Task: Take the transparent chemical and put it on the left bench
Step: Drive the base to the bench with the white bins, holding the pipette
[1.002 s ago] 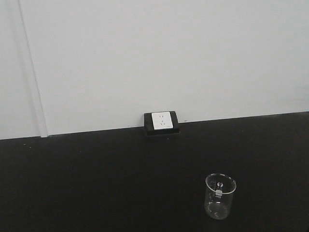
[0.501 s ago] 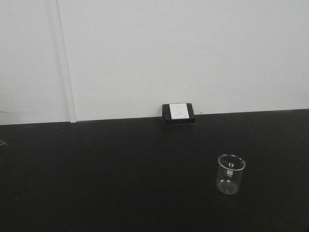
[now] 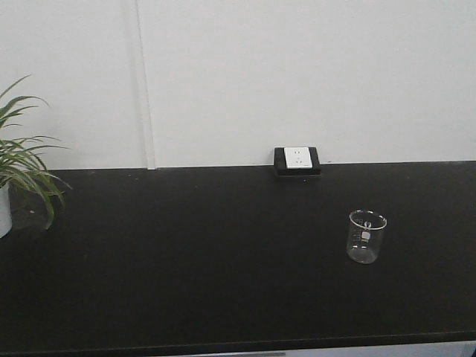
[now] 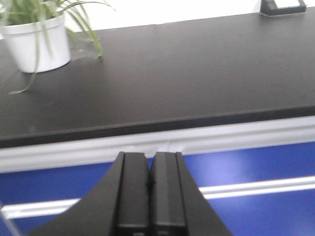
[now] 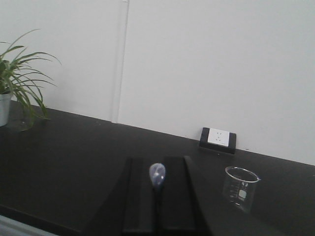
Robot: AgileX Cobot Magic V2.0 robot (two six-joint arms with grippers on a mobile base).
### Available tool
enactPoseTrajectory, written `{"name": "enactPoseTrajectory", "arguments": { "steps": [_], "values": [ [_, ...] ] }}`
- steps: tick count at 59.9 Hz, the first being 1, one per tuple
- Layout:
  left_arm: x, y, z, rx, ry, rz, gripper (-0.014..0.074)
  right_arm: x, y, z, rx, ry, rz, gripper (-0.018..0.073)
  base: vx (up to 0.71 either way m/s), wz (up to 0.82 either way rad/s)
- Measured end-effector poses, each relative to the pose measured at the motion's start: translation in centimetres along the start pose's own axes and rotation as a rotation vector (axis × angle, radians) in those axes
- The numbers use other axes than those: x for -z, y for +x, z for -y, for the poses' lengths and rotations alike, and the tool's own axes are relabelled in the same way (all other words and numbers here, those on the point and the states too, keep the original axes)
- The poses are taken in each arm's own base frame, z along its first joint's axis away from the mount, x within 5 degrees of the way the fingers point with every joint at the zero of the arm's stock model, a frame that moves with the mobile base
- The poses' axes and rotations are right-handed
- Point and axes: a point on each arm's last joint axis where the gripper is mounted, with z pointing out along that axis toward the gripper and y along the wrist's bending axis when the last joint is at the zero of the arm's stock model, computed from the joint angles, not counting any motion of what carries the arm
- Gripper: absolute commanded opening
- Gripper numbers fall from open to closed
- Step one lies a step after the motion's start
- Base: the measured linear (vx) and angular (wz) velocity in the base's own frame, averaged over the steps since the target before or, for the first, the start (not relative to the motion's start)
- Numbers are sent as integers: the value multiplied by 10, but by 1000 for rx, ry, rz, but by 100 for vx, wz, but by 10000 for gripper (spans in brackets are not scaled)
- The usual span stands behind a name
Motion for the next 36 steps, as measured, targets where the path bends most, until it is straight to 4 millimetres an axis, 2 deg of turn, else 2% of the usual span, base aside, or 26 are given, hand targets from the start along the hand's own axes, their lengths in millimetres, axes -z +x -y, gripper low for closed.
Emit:
{"name": "enactPoseTrajectory", "arguments": {
  "steps": [18,36],
  "values": [
    [0,0,0,0,0,0,-3,0,0,0,0,0,0,-3,-24,38],
    [0,0,0,0,0,0,-3,0,0,0,0,0,0,-3,-19,74]
  ]
}}
